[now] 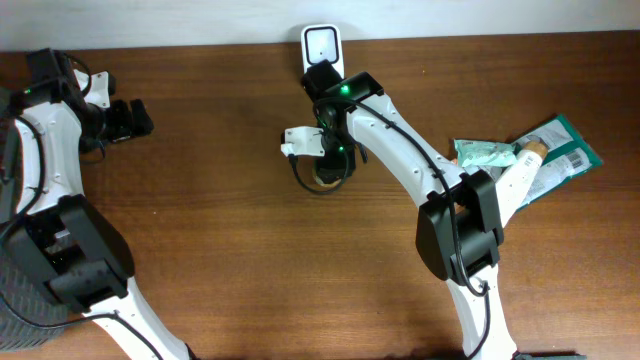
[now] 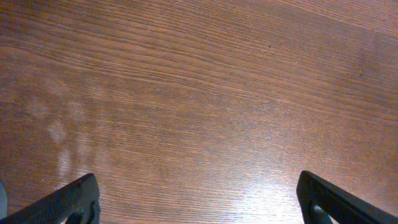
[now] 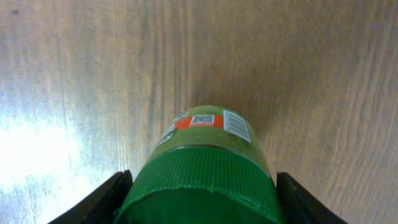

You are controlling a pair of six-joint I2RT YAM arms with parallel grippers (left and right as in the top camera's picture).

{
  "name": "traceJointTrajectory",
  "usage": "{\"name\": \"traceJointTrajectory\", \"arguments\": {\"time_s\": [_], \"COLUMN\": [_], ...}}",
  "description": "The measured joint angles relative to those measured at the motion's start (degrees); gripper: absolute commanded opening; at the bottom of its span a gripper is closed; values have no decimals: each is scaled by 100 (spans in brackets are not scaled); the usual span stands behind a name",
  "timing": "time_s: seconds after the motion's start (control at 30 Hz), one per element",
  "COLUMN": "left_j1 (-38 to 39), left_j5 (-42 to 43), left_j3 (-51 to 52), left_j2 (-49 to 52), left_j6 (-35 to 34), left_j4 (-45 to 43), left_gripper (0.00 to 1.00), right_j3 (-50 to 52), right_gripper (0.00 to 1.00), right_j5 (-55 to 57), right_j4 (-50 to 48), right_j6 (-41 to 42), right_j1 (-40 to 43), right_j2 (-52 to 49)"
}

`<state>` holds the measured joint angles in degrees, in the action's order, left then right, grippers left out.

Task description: Scan the item barcode

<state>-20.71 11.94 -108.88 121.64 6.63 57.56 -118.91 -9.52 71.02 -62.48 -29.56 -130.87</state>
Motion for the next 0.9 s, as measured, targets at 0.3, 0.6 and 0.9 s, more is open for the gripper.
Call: {"name": "traceJointTrajectory", "arguments": {"time_s": [0.3, 0.6, 0.9], "left_j1": [0, 0, 0], "left_j5": [0, 0, 0], "left_j3": [0, 0, 0], "left_j2": [0, 0, 0], "left_j6": [0, 0, 0], "left_j4": [0, 0, 0], "left_gripper": [99, 99, 99], "right_j3": [11, -859, -352], "right_gripper": [98, 86, 92], "right_j5": [-116, -243, 734], "right_j4": [223, 660, 793], "right_j6": [-1239, 5215, 7908], "right_j1": [-55, -52, -22], "right_j2": [0, 63, 70]}}
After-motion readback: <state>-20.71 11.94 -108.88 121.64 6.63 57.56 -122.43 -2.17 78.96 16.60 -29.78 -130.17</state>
